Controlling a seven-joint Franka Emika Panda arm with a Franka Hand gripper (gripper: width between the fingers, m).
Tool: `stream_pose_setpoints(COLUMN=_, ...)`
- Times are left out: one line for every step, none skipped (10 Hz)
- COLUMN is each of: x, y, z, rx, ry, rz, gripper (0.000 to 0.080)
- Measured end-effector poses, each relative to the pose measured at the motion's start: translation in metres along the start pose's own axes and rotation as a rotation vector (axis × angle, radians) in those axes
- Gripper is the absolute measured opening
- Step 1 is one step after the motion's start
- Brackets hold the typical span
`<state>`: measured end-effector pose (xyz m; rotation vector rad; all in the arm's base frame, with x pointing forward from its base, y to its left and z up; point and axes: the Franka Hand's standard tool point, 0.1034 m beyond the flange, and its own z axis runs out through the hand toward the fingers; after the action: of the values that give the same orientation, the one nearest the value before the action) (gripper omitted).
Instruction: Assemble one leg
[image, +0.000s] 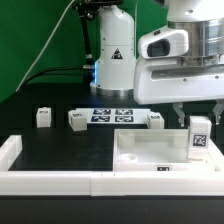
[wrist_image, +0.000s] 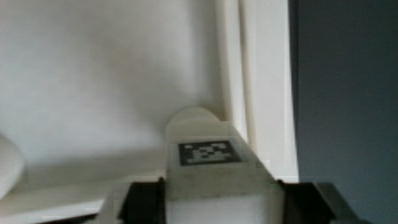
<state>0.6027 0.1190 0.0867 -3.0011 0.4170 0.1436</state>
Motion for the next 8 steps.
stream_pose_setpoints(x=0.0, y=0.0, z=0.0, rx=0.007, ry=-0.002, rz=0.12, gripper=0.0298)
stream_pose_setpoints(x=0.0, y=-0.001, z=0.0, rx=0.01, ry=0.0, rz=0.199, gripper=0.0298)
stream_pose_setpoints(x=0.001, y=-0.002, z=0.001, rx=0.019, ry=0.004, rz=0.337, gripper=0.0298)
stream_pose_setpoints(x=0.002, y=-0.002, z=0.001, rx=0.039, ry=0.016, rz=0.49, gripper=0.0298)
stream_pose_setpoints(x=0.002, y=-0.003, z=0.001, rx=0.047, ry=0.026, rz=0.58, gripper=0.0298)
stream_pose_setpoints(x=0.001, y=-0.005, z=0.002, rx=0.058, ry=0.019, rz=0.742, gripper=0.0297)
stream_pose_setpoints(x=0.0, y=-0.007, z=0.002, rx=0.06, ry=0.014, rz=0.824, gripper=0.0297)
stream_pose_setpoints(x=-0.001, y=-0.01, z=0.003, rx=0.071, ry=0.001, rz=0.928, gripper=0.0325)
